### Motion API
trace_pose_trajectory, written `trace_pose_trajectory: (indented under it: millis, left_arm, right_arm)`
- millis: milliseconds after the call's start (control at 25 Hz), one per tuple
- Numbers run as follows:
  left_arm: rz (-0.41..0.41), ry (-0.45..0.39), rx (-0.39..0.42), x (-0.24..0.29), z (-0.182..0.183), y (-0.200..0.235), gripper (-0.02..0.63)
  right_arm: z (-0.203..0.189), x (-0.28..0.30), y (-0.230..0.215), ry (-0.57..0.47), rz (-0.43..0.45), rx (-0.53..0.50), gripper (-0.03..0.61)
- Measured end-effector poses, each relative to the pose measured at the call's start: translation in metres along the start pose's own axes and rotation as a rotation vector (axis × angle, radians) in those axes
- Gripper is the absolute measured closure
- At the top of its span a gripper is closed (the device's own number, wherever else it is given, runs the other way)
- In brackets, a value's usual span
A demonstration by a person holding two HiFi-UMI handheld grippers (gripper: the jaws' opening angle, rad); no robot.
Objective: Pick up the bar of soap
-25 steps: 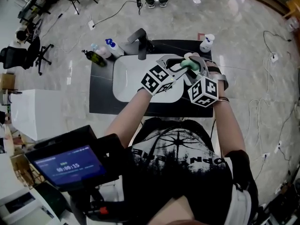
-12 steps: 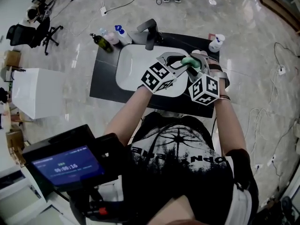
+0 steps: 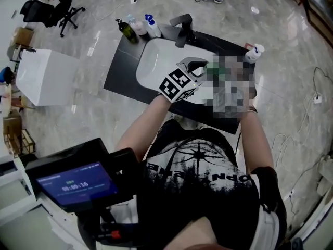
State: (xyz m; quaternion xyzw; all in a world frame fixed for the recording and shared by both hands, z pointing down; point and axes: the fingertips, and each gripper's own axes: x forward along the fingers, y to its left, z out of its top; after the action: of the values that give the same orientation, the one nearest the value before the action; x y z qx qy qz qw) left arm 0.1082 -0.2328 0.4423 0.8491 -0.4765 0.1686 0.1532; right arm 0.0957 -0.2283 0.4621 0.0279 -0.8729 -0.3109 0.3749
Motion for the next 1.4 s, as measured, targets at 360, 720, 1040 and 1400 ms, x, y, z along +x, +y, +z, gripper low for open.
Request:
trace_pose_trajectory:
  millis: [360,720,1040,1400]
  left_arm:
    - [0.125,-0.020,-0.042,-0.067,-0.024,0.037,0.483]
    - [0.216,-0.042,-0.092,-0.163,-0.057,0.087,0.482]
    - [0.314,-0.056,-0.130,-0.239,-0.091,0.131,0.482]
    - [0.392,-0.069,-0.176,-0.298,-0.125,0.184,0.482]
  right_arm:
    - [0.066,0.039,0.022,-0.080,0.046,-0.107,0.357]
    - [0.166,0.084,0.051,-0.141,0.090,-0.184,0.357]
    - [0.245,0.128,0.078,-0.206,0.137,-0.256,0.357]
    - [0.310,0.181,0.097,-0.248,0.177,-0.315,0.357]
